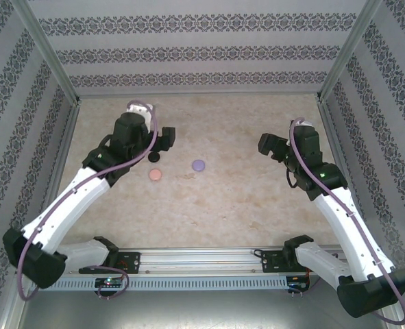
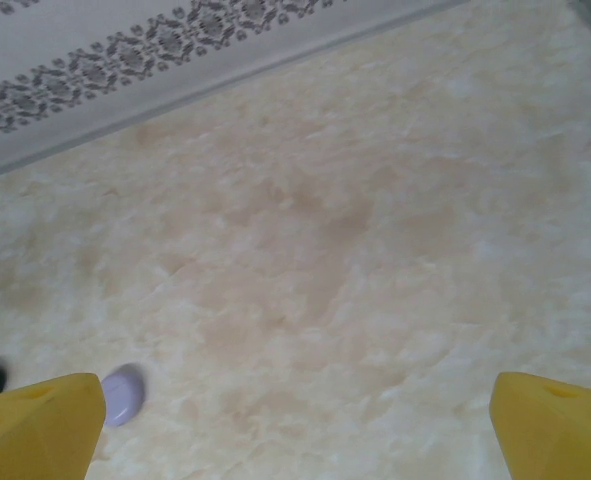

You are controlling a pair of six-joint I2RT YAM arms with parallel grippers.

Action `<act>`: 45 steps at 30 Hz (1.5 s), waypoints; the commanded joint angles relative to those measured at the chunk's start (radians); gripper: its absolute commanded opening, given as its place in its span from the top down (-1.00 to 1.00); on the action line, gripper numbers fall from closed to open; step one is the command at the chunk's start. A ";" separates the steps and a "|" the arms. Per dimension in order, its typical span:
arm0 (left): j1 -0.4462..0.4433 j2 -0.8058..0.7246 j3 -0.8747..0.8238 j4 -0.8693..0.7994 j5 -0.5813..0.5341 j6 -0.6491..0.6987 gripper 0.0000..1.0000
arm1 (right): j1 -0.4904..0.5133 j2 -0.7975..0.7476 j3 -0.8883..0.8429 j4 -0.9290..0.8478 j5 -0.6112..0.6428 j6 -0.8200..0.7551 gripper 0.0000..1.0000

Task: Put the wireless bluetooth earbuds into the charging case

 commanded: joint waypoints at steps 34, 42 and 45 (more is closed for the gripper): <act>0.337 0.212 -0.830 1.235 -0.042 0.282 -0.99 | -0.164 0.358 -0.611 1.240 0.181 -0.431 -0.96; 0.417 0.308 -0.783 1.230 0.142 0.271 -0.99 | -0.167 0.482 -0.712 1.542 0.116 -0.462 -0.96; 0.442 0.318 -0.788 1.245 0.204 0.264 -0.99 | -0.181 0.484 -0.721 1.551 0.074 -0.457 -0.96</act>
